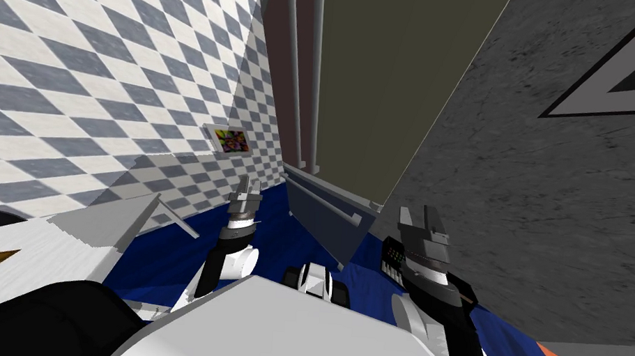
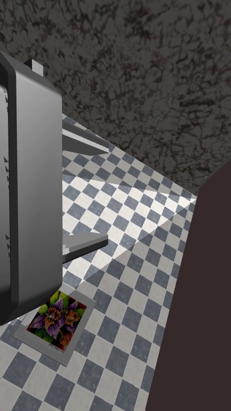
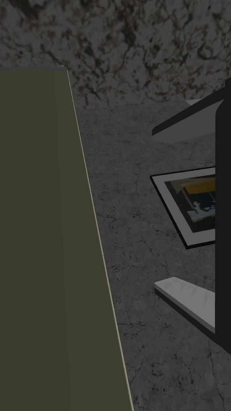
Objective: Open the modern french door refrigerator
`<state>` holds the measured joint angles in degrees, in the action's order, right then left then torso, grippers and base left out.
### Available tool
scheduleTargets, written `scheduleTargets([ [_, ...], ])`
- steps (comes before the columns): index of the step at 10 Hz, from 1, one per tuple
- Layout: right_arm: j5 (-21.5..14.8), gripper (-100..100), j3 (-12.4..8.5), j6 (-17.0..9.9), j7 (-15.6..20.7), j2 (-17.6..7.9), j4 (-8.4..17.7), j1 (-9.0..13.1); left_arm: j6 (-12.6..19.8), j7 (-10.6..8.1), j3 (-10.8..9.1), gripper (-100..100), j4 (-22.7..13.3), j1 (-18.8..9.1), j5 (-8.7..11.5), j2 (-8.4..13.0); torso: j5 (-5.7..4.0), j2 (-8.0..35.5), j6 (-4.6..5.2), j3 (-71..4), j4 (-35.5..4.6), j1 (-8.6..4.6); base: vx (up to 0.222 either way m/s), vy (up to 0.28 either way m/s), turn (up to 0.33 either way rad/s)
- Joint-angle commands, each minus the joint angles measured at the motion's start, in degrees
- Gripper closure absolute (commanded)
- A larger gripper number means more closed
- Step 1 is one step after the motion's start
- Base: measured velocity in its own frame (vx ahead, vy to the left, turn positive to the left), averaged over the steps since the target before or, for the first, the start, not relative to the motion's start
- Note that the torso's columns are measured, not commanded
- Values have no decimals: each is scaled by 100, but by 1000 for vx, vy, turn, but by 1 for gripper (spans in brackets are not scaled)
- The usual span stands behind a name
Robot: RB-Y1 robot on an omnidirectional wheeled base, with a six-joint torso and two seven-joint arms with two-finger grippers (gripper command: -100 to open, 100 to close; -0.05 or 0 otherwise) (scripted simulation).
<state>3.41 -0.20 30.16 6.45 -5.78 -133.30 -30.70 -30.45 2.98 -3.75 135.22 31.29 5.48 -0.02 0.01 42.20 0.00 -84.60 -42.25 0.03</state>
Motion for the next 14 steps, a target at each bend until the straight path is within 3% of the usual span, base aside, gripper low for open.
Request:
scheduleTargets([
  [1,-207,-100,-87,125,455,-197,219,30,0,0,0,0,0,0,0,0,0,4,0,1,-2,-1,51,37,-90],
  [14,-1013,-100,-447,572,2339,-600,1026,126,0,0,0,0,0,-1,0,0,-1,11,-1,5,-5,-3,40,33,-71],
])
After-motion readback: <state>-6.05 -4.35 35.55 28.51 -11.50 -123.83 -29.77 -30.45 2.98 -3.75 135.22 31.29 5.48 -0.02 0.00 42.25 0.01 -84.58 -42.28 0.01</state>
